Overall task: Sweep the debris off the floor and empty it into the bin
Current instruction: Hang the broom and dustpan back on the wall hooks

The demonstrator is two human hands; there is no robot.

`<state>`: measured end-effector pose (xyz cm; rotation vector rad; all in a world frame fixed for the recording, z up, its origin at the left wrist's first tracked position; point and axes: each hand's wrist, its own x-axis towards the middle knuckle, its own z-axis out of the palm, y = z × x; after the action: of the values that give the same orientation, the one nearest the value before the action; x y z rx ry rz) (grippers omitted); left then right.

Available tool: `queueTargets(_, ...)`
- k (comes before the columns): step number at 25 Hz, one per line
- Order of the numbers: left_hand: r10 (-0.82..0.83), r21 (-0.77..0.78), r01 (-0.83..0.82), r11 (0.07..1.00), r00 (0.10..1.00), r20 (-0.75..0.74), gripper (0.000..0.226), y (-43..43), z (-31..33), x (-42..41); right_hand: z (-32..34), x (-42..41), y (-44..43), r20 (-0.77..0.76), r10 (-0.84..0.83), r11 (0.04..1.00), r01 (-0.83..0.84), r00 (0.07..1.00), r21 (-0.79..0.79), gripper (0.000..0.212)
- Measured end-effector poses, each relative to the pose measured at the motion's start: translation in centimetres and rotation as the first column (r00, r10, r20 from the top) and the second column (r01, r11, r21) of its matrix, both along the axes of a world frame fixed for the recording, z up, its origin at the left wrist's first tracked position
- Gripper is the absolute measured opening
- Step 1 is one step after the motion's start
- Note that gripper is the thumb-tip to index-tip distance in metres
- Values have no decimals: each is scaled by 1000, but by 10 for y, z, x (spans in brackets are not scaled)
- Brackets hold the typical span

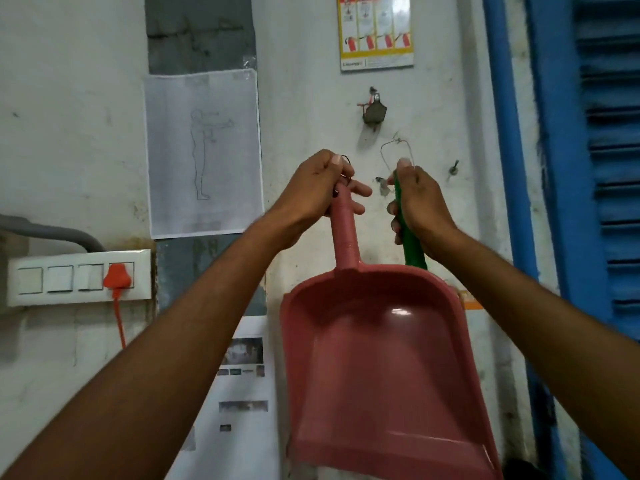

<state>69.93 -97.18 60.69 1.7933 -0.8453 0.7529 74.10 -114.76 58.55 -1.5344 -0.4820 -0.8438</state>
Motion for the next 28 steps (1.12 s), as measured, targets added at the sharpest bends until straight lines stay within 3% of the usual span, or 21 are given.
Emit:
queueTargets(4, 144, 3, -145, 989, 981, 129, 36, -12, 23, 24, 44, 20, -5, -35, 31, 992, -26, 999, 121, 41)
queueTargets(7, 231, -17, -232, 973, 954, 190, 35, -22, 38, 38, 69, 37, -2, -16, 33, 991, -31, 999, 130, 51)
queueTargets(17, 362, -137, -343, 929, 918, 159, 27, -34, 98, 85, 131, 63, 5, 16, 24, 990, -26, 1000, 135, 55)
queueTargets(21, 374, -103, -361, 927, 915, 153, 36, -45, 126, 92, 147, 65, 7, 50, 19, 986, -27, 999, 167, 56)
queueTargets(28, 398, -108, -387, 916, 910, 115, 27, -59, 147, 120, 149, 78, 14, -25, 41, 978, -35, 999, 205, 53)
